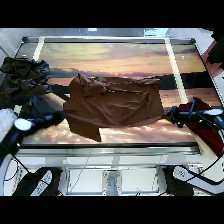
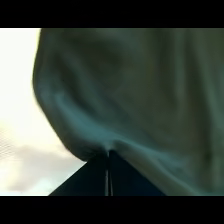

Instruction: Fold the shirts.

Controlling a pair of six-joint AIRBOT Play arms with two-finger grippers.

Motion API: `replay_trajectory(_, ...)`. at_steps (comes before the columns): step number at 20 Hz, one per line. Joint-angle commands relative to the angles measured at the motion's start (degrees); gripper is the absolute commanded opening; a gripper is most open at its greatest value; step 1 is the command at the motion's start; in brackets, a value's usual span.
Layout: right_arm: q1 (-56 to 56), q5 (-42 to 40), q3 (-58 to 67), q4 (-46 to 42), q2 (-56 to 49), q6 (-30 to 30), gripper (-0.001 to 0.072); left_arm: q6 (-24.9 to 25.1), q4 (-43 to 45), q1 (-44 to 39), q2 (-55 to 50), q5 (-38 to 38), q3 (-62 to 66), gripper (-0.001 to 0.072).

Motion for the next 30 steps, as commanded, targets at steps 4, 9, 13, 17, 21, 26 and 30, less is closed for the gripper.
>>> replay_trajectory(4,-0.1,4.5,18.9,3.3,19.5,-10.4,0.0029,8.1,1.8,0.0,3.4,-11.1,33.7,0.0010)
replay_trajectory(9,0.0,-6.9,35.9,-11.1,37.6,-6.0,0.0029,7.5,8.6,0.0,9.8,-13.0,56.9,0.0010)
replay_trajectory(13,0.0,-18.4,46.9,-23.3,42.2,-1.3,0.0029,5.9,10.1,0.0,10.9,-12.2,69.2,0.0010)
replay_trajectory(17,0.0,-15.9,49.1,-19.3,37.2,-1.3,0.0029,2.0,12.4,0.0,8.6,-15.9,70.7,0.0009)
replay_trajectory(21,0.2,-1.2,47.4,-6.9,22.4,-2.6,0.0029,0.1,8.6,0.0,-4.8,-30.4,70.5,0.0009)
replay_trajectory(26,8.2,-4.7,37.9,-6.9,6.0,-8.8,0.0030,1.8,10.3,-4.2,-25.6,-29.9,65.2,0.0009)
replay_trajectory(30,14.9,-19.3,32.5,-12.0,-7.8,-8.6,0.0030,-0.2,12.4,-8.1,-41.9,-20.5,63.6,0.0009)
